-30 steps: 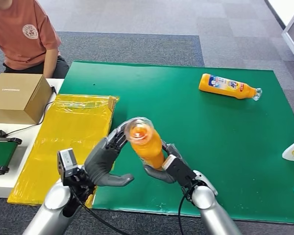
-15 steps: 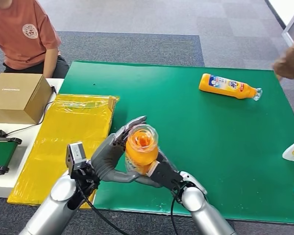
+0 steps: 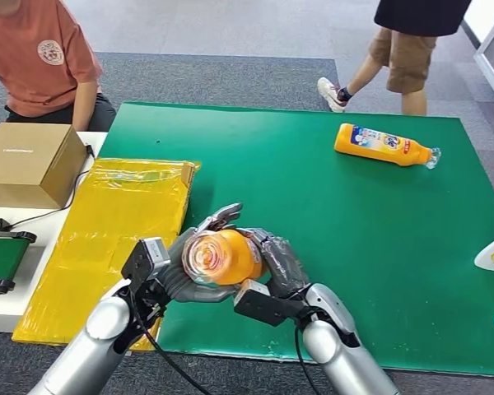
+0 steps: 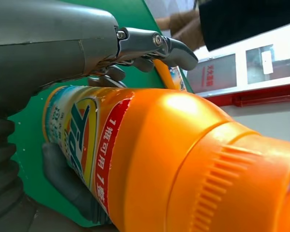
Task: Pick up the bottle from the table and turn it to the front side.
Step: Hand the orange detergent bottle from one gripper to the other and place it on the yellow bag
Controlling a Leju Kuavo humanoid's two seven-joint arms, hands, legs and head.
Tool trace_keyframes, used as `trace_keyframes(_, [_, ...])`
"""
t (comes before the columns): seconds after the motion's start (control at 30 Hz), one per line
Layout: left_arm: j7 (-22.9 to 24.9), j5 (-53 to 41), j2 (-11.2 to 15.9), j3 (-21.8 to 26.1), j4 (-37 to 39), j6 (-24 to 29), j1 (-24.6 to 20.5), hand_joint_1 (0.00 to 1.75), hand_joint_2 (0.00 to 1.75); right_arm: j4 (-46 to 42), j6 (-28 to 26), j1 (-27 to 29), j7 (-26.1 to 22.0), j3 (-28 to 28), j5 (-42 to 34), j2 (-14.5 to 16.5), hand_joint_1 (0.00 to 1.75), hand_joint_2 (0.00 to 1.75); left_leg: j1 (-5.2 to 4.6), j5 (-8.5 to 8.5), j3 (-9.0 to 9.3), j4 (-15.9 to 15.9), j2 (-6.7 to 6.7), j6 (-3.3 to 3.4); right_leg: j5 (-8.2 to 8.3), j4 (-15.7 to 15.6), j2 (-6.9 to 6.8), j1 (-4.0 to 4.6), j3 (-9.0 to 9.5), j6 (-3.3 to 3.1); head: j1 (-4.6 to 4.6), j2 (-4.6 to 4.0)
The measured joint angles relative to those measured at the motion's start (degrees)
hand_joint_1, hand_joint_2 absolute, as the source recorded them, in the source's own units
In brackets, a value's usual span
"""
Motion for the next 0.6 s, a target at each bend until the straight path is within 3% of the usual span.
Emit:
trace_keyframes(0.1, [0.1, 0.0, 0.0, -0.1, 0.0, 0.2, 0.0, 0.00, 1.75, 0.0, -0.8, 0.0, 0.1, 0.2, 1.1, -0.1, 1.75, 1.75, 0.00, 0.00, 0.00, 0.0, 0.00, 0.00, 0.00, 0.0, 0.00, 0.00, 0.00, 0.00, 0.00, 0.01])
trace_keyframes(0.17, [0.1, 0.2, 0.0, -0.4, 0.0, 0.2, 0.0, 0.47, 1.75, 0.0, -0.9, 0.0, 0.2, 0.3, 1.5, -0.1, 1.75, 1.75, 0.00, 0.00, 0.00, 0.0, 0.00, 0.00, 0.00, 0.0, 0.00, 0.00, 0.00, 0.00, 0.01, 0.01])
trace_keyframes(0.23, [-0.3, 0.3, 0.0, -0.6, 0.0, 0.2, -0.1, 1.34, 1.75, 0.0, -0.7, 0.0, 0.2, 0.3, 1.5, -0.1, 1.75, 1.75, 0.00, 0.00, 0.00, 0.0, 0.00, 0.00, 0.00, 0.0, 0.00, 0.00, 0.00, 0.00, 0.01, 0.01])
trace_keyframes(0.3, [-1.1, -0.2, -0.1, -1.0, -0.1, 0.3, -0.1, 1.75, 1.75, 0.1, -0.6, -0.1, 0.3, 0.3, 1.3, -0.1, 1.75, 1.75, 0.00, 0.00, 0.00, 0.0, 0.00, 0.00, 0.00, 0.0, 0.00, 0.00, 0.00, 0.00, 0.01, 0.02])
trace_keyframes(0.6, [-1.8, -2.0, -0.2, -1.9, -0.3, 0.9, -0.5, 1.75, 1.75, 0.6, -0.5, -0.1, 0.6, 0.2, 0.9, -0.1, 1.75, 1.75, 0.00, 0.00, 0.00, 0.0, 0.00, 0.00, 0.00, 0.0, 0.00, 0.00, 0.00, 0.00, 0.00, 0.01])
